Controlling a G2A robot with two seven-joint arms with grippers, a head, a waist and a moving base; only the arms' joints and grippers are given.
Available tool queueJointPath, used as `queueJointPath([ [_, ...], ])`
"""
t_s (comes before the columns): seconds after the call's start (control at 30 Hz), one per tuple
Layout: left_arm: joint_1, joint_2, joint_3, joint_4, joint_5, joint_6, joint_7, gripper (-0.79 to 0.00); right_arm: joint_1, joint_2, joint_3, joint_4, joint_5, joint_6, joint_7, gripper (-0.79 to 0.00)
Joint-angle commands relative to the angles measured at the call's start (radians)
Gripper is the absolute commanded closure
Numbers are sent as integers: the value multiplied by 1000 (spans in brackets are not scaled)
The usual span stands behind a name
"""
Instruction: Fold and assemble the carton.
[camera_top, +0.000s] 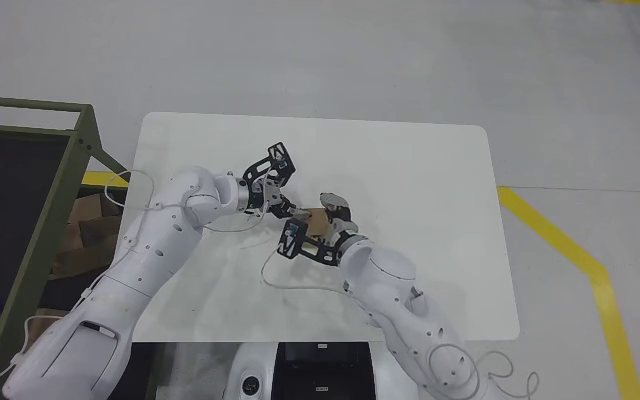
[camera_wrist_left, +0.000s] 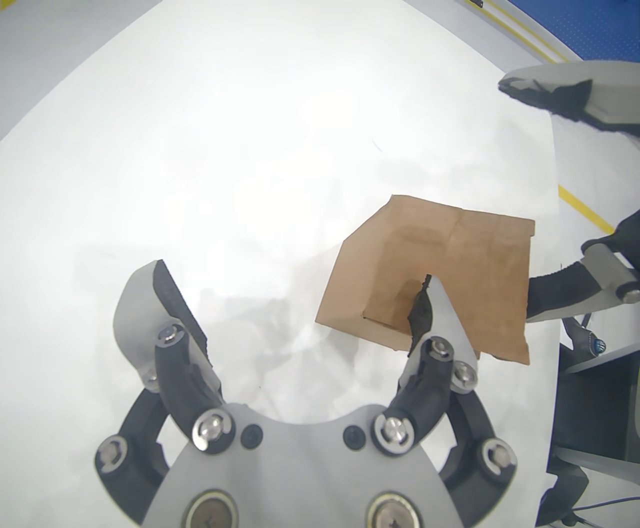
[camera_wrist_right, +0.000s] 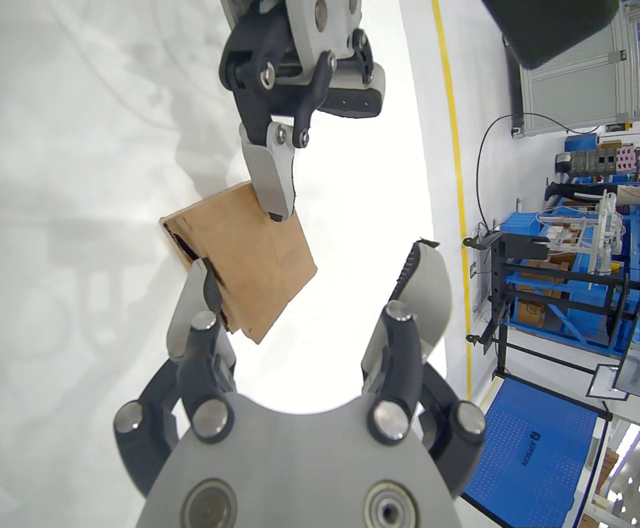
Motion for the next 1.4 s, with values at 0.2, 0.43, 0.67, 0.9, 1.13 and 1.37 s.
queueJointPath([
  [0.2, -1, 0, 1, -1, 3, -2, -3, -785, 3, 0, -3, 3, 5, -20, 4, -656],
  [0.43, -1, 0, 1, -2, 5, -3, -4, -785, 4, -1, -1, 11, 5, -17, 6, -650],
  [0.67, 2, 1, 0, -4, 9, -5, -5, -785, 12, -4, -5, 28, 1, 6, 7, -662],
  [0.9, 1, 1, 1, -4, 10, -4, -7, -785, 18, -7, -10, 37, 4, 1, 17, -671],
  [1.13, -4, -1, 7, 2, 11, -5, -10, -785, 19, -8, -7, 28, 17, -9, 16, -696],
  [1.37, -8, -2, 11, 9, 9, -5, -10, -785, -20, 3, 30, -33, 15, 13, -48, -693],
])
